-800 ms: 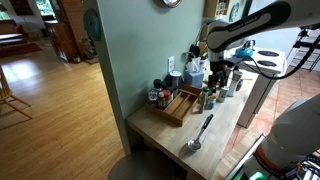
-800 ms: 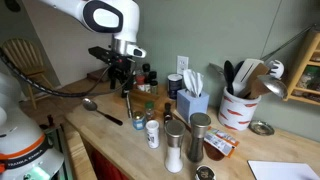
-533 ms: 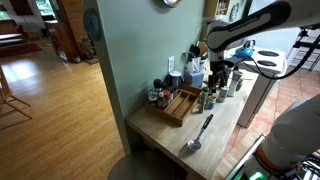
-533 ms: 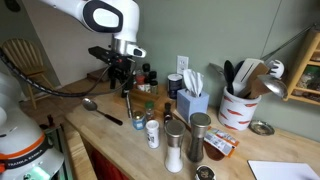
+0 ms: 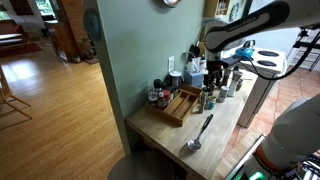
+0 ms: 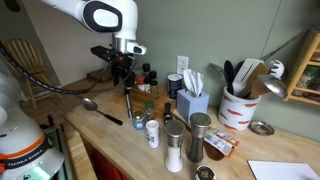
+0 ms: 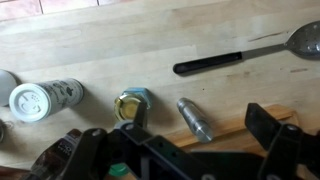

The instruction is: Pick up the silver long object and put it behind the spice bottle with a black lid in the wooden tray

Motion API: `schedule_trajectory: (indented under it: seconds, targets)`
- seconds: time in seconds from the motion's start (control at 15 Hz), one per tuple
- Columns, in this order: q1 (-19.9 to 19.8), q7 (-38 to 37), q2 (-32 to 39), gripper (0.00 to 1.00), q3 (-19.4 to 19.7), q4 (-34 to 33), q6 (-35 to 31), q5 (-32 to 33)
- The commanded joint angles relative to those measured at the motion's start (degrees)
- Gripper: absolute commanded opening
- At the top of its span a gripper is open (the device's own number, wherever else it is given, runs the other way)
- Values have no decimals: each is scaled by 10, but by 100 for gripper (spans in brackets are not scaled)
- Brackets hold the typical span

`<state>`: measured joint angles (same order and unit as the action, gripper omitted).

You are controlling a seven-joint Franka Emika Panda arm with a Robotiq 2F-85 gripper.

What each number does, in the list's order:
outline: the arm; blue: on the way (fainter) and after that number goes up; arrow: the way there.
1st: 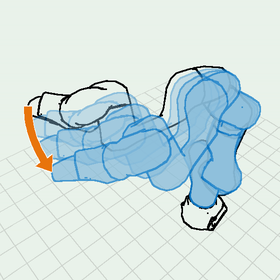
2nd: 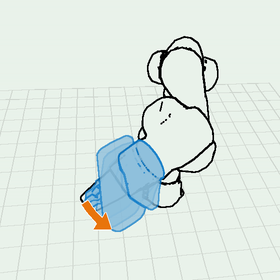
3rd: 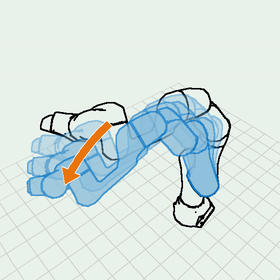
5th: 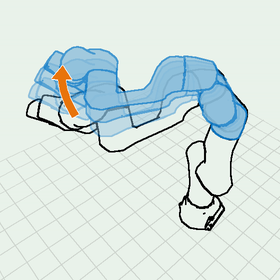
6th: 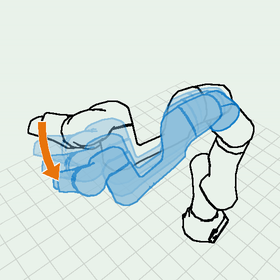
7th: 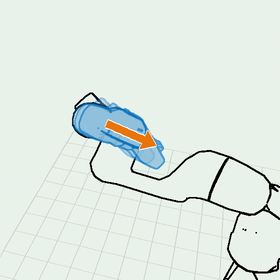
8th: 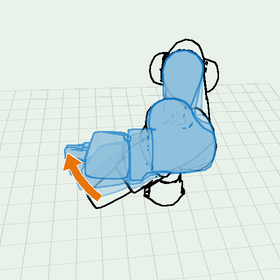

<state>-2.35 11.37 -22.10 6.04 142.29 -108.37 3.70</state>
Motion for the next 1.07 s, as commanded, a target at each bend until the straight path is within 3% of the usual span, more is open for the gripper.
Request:
schedule_trajectory:
  seconds: [0.0, 0.53, 1.0]
  targets:
    - [11, -31, 2, 100, -17, 10, -33, -29]
    - [2, -43, -11, 100, -6, 84, -141, -88]
    - [-4, -83, -8, 100, -16, 125, -230, -77]
